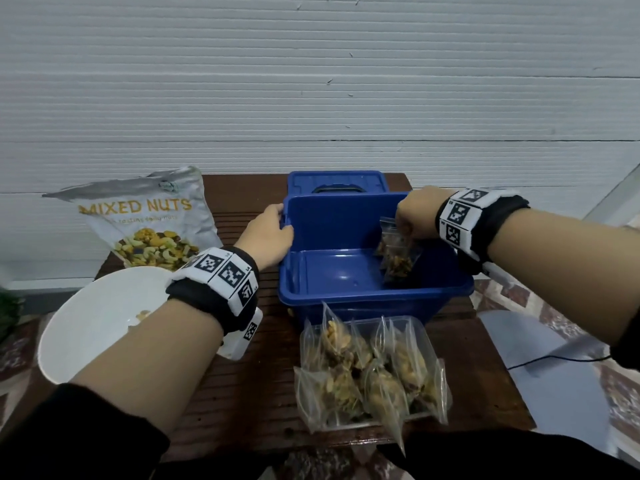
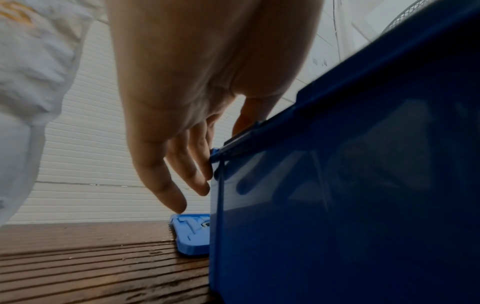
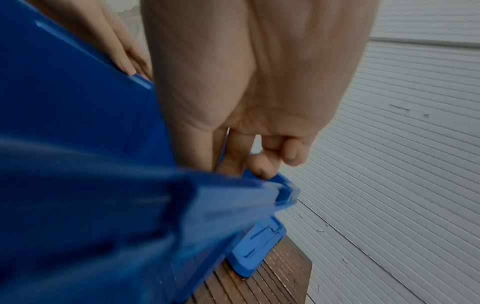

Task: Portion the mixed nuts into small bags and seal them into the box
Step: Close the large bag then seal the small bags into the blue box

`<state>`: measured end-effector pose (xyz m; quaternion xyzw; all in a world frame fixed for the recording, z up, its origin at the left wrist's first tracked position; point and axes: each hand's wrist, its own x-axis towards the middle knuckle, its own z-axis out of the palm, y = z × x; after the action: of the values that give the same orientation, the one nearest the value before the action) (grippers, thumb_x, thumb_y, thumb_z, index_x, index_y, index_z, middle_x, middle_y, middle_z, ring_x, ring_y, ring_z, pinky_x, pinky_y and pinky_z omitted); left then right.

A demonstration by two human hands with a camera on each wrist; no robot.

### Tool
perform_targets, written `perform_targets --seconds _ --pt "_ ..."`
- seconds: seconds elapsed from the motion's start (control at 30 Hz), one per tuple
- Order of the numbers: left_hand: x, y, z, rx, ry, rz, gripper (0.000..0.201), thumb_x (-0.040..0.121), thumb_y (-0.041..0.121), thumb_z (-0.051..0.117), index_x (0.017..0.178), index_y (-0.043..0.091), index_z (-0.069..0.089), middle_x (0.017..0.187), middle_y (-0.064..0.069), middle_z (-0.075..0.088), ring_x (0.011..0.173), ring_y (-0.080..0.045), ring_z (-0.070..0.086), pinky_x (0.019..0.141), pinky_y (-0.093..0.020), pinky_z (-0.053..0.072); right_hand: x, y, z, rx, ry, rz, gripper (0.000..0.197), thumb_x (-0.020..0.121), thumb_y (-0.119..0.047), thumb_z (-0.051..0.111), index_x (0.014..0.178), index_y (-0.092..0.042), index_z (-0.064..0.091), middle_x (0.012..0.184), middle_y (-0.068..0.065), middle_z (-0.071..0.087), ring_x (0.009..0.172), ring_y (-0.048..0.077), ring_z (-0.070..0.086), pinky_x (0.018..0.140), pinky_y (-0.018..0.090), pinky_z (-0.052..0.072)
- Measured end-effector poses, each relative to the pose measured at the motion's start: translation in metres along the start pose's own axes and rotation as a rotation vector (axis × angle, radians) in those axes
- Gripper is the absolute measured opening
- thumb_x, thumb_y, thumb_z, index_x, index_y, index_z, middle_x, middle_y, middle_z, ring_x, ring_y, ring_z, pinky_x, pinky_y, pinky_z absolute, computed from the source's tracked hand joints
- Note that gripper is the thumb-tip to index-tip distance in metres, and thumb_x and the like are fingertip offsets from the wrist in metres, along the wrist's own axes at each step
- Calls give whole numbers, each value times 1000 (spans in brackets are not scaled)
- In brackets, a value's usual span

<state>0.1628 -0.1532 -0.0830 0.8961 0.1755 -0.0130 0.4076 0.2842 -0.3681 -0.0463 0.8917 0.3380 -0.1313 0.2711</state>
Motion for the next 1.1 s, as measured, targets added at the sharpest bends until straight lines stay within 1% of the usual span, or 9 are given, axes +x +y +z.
perform_targets --seconds 0.1,0.2,0.3,0.43,0.57,0.7,0.8,0.97,1.1 --pt "0 0 0 -8 0 7 45 100 18 42 144 15 33 134 -3 52 102 -15 51 83 -27 42 3 -6 3 -143 14 10 19 91 -17 54 74 -9 56 68 4 50 57 20 43 64 29 35" --pt "1 -1 1 -5 5 9 46 100 18 42 145 15 32 135 -2 51 100 -12 48 81 -26 40 4 -8 4 -239 58 -13 29 92 -17 54 68 -15 38 75 2 51 68 23 49 68 28 31" --pt "2 0 0 -6 4 7 46 100 18 42 145 14 32 135 -2 51 101 -11 47 81 -25 39 4 -7 4 -247 59 -7 17 92 -21 55 78 -17 45 87 4 61 77 25 56 69 28 31" --pt "0 1 1 -5 -5 -1 46 101 19 41 146 16 31 136 -3 51 108 -15 50 82 -26 39 0 -2 3 -118 73 33 16 93 -20 51 92 -9 63 73 3 51 67 23 48 65 28 35" --pt "-6 3 2 12 7 -10 46 102 22 39 147 17 31 140 -4 50 120 -21 50 87 -25 38 -11 4 -4 89 104 19 16 86 -24 63 94 -12 69 94 9 64 84 31 62 73 33 50" --pt "-17 7 3 17 27 -34 56 101 27 44 151 12 23 149 -5 40 133 -25 42 100 -30 37 -32 6 -12 289 140 14 22 82 -34 73 91 -14 70 88 0 61 85 19 55 70 30 44" --pt "-27 11 3 17 63 -8 51 98 27 50 144 12 35 139 -5 50 123 -24 50 88 -27 41 -51 4 -15 419 194 2 17 83 -31 72 92 -16 70 86 -4 56 83 14 51 70 26 39" --pt "-48 7 7 124 112 27 55 92 35 57 140 14 40 139 -10 48 127 -30 46 105 -44 40 -94 -16 -15 621 274 -47 11 83 -28 73 88 -19 70 70 -15 51 66 2 47 51 7 31" --pt "-82 12 11 188 178 186 36 89 35 63 122 27 54 133 -5 50 127 -29 42 105 -38 34 -123 -37 -5 796 254 -116 9 83 -23 72 89 -16 72 73 -11 65 65 -3 55 52 6 37"
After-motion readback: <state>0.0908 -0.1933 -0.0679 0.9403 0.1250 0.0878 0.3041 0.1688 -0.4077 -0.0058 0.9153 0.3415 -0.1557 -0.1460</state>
